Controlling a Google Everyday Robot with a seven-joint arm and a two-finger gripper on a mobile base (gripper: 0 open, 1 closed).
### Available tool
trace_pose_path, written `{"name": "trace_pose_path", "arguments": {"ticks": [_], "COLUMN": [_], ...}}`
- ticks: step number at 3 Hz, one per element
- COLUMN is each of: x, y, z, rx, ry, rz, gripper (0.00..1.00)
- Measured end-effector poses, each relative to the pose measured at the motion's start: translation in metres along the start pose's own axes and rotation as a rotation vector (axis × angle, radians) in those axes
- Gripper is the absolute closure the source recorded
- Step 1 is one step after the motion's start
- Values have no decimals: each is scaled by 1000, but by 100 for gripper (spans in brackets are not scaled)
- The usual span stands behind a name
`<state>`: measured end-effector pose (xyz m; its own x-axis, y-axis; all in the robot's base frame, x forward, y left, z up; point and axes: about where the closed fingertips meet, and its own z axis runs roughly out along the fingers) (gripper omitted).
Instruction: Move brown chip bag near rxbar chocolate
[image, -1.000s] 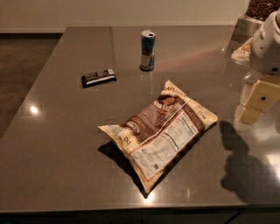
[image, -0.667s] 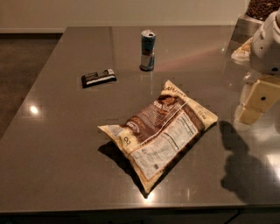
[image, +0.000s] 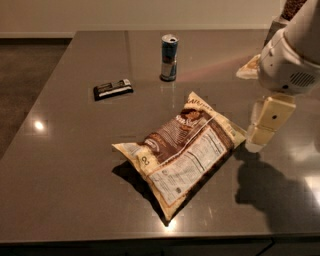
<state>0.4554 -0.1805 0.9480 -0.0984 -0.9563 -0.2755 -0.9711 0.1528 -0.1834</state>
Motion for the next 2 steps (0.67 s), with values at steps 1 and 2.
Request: {"name": "trace_pose_path", "arguments": {"ticks": [1, 2], "x": [-19, -57], "y": [1, 15], "z": [27, 68], "rx": [-59, -165], "ry": [-54, -118], "rz": [-42, -70], "gripper": [0, 0]}}
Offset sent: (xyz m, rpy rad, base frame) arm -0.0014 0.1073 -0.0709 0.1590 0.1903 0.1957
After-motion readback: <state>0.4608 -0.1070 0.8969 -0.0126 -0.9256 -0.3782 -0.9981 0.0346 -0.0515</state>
